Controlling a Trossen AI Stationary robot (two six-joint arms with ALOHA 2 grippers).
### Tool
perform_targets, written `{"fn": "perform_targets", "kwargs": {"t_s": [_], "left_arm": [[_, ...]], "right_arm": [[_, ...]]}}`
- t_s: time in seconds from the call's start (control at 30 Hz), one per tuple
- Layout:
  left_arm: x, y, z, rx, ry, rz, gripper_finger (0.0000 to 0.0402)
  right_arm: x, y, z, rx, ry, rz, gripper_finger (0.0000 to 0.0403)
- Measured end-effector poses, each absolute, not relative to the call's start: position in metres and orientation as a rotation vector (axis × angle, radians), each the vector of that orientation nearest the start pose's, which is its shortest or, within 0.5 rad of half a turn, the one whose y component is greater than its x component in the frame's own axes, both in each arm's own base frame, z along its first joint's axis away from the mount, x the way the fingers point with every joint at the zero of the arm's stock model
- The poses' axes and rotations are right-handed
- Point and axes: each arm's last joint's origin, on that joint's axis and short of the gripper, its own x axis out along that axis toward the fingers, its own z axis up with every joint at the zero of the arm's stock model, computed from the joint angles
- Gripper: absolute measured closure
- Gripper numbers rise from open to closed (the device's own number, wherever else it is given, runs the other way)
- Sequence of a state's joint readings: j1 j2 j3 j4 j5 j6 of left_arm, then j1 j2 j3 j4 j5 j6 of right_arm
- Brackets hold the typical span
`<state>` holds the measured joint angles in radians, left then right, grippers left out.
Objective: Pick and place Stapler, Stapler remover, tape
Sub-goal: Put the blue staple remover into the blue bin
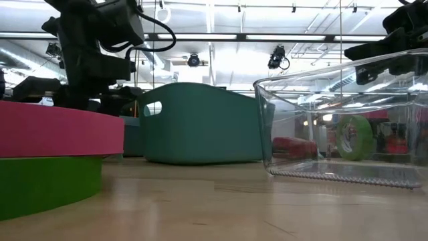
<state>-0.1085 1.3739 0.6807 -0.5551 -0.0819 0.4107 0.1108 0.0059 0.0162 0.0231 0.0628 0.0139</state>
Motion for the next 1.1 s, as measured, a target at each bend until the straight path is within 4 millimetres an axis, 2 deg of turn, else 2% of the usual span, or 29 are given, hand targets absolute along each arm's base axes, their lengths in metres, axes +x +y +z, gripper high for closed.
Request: {"fn": "perform_targets", "kwargs": {"t_s": [0.63,0.8,1.1], "left_arm": [[0.2203,-0.0216,0.1587,0.433,1.277,-0.252,0.0266],[0.2203,-0.0215,0.1587,0.433,1.277,-0.253,0.0297],[0.2202,-0.0215,0.1586,0.434,1.278,-0.254,0.0375]], "right_arm": [[0.0966,0.009,0.1708,0.014,-0.033,0.049,0.0388],[0.0966,0.0089,0.1708,0.014,-0.033,0.048,0.0388],[0.0966,0.0089,0.1708,0.017,-0.033,0.048,0.0388]]}}
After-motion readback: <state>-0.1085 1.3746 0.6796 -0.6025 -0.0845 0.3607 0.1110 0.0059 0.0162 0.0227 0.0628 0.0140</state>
